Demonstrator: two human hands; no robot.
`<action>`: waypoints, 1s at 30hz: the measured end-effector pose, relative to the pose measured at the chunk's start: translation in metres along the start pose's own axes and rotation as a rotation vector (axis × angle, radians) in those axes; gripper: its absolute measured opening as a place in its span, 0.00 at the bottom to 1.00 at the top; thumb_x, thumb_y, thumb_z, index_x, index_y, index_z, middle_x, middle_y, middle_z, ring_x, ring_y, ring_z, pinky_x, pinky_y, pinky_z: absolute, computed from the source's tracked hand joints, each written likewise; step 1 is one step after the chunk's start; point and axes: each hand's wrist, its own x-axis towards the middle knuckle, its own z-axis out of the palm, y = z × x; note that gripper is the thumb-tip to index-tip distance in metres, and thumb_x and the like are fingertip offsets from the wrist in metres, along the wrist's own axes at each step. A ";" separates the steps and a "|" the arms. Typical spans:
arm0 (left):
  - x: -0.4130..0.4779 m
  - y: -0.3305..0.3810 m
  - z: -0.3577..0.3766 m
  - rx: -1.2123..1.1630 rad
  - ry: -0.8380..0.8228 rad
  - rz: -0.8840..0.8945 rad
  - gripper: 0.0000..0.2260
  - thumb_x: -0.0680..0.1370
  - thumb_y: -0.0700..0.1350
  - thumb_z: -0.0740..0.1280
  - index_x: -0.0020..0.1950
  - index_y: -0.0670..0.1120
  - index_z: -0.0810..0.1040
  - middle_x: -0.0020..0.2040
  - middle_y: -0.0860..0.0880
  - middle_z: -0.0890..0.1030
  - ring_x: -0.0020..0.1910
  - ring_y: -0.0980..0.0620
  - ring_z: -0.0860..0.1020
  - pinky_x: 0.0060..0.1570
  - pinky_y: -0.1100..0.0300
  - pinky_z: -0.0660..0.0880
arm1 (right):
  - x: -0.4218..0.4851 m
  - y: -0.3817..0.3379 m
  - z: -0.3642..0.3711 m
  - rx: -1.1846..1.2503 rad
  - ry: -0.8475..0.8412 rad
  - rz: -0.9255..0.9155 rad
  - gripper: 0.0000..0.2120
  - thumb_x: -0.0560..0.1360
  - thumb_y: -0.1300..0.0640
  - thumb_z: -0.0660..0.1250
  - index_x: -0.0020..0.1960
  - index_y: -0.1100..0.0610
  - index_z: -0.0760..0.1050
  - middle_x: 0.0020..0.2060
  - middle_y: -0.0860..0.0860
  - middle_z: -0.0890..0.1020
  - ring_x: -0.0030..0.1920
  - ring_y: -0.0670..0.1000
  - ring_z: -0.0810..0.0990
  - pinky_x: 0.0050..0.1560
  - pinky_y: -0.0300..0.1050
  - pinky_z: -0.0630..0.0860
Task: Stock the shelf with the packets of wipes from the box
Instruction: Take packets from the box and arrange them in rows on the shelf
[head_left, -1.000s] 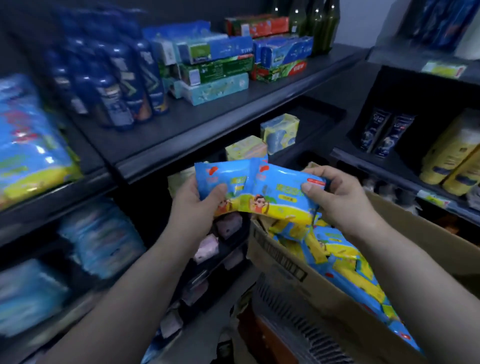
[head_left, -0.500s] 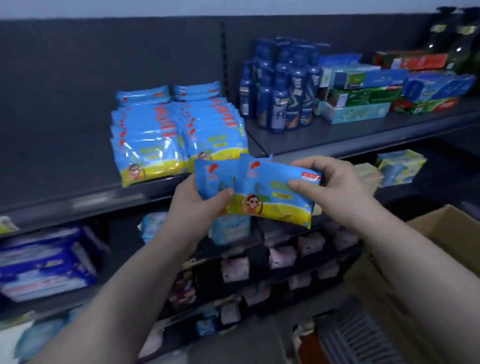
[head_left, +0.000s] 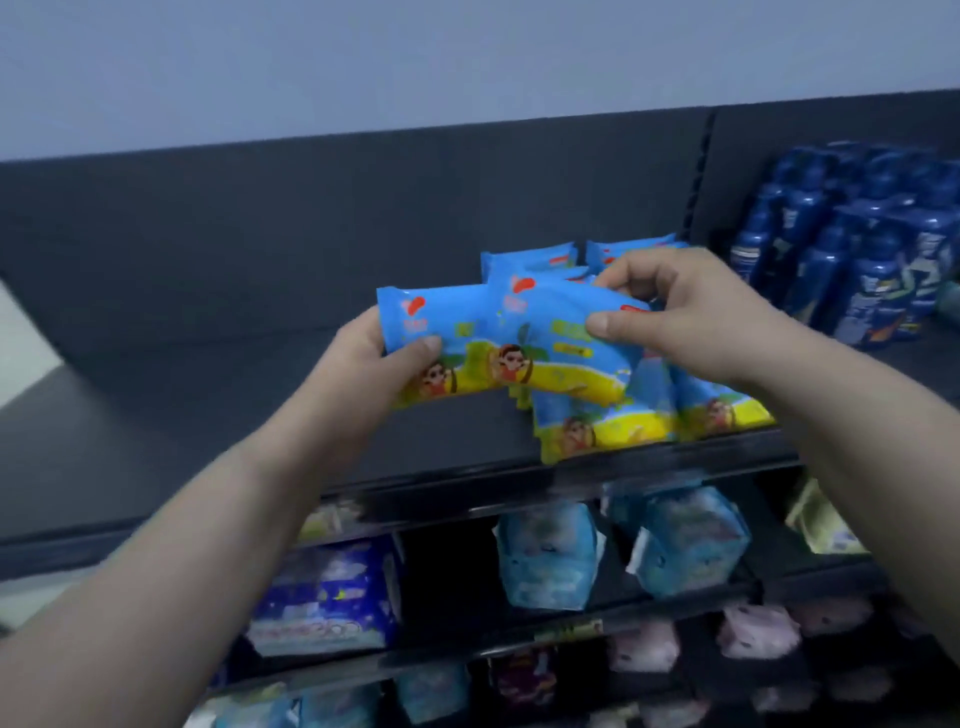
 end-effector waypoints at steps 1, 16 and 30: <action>0.008 -0.004 -0.017 0.010 0.008 -0.008 0.10 0.79 0.37 0.63 0.58 0.45 0.77 0.51 0.48 0.84 0.48 0.52 0.82 0.48 0.59 0.79 | 0.013 -0.005 0.007 -0.015 -0.001 -0.003 0.07 0.72 0.63 0.71 0.42 0.52 0.76 0.35 0.48 0.80 0.29 0.38 0.74 0.32 0.34 0.73; 0.126 -0.093 -0.173 0.011 0.277 -0.335 0.11 0.76 0.36 0.68 0.59 0.40 0.77 0.48 0.44 0.82 0.32 0.58 0.82 0.34 0.64 0.79 | 0.199 0.002 0.105 -0.273 -0.043 0.089 0.07 0.69 0.59 0.74 0.39 0.52 0.77 0.43 0.54 0.83 0.42 0.52 0.80 0.48 0.49 0.78; 0.164 -0.123 -0.220 0.352 0.219 -0.293 0.14 0.75 0.39 0.70 0.58 0.45 0.73 0.46 0.53 0.79 0.40 0.59 0.78 0.33 0.70 0.74 | 0.253 0.034 0.176 -0.814 -0.061 0.119 0.08 0.74 0.56 0.66 0.52 0.49 0.78 0.49 0.49 0.78 0.53 0.54 0.75 0.54 0.49 0.68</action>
